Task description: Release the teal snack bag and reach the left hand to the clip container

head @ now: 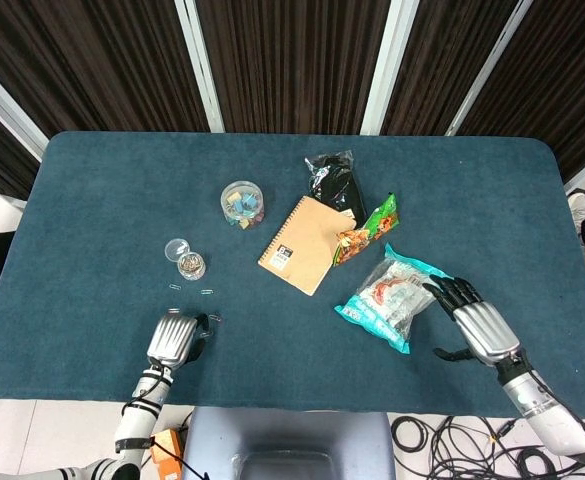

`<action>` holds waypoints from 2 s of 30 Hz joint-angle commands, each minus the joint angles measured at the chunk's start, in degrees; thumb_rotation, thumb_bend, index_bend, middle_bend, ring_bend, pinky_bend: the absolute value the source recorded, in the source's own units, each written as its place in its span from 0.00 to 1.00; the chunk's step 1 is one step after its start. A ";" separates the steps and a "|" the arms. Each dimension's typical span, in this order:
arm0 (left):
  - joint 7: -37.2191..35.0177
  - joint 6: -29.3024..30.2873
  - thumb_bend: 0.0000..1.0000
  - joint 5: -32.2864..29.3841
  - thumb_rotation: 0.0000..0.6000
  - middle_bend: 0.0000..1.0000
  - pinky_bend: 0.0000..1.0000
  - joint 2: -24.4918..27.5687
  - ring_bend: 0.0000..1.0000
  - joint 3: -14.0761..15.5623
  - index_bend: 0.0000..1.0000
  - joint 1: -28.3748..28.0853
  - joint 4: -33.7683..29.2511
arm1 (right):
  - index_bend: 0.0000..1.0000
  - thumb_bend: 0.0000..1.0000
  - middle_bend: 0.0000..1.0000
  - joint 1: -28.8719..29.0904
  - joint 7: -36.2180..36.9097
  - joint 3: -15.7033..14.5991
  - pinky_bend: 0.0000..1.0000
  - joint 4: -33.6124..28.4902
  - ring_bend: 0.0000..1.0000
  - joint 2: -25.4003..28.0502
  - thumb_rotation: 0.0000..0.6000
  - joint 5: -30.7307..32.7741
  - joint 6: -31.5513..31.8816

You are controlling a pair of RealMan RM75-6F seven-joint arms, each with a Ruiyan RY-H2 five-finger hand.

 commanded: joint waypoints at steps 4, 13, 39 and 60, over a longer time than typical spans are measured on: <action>0.41 -0.71 0.39 -0.80 1.00 1.00 1.00 -0.16 1.00 -0.10 0.52 -0.35 0.09 | 0.00 0.06 0.00 -0.13 0.17 0.00 0.03 -0.05 0.00 0.18 1.00 -0.01 -0.06; 0.89 -0.88 0.38 -1.41 1.00 1.00 1.00 -0.39 1.00 -0.31 0.60 -0.65 0.26 | 0.00 0.06 0.00 -0.22 0.42 0.11 0.03 0.04 0.00 0.38 1.00 0.06 -0.11; -3.57 0.73 0.52 -3.30 1.00 1.00 1.00 4.14 1.00 -9.67 0.75 -3.91 -2.43 | 0.00 0.06 0.00 -0.96 3.44 0.59 0.03 1.30 0.00 0.99 1.00 0.01 0.83; -5.27 -9.69 0.50 -16.68 1.00 1.00 1.00 -4.32 1.00 -17.59 0.72 -15.61 22.25 | 0.00 0.06 0.00 -0.67 6.09 1.02 0.03 4.58 0.00 0.41 1.00 1.02 -0.68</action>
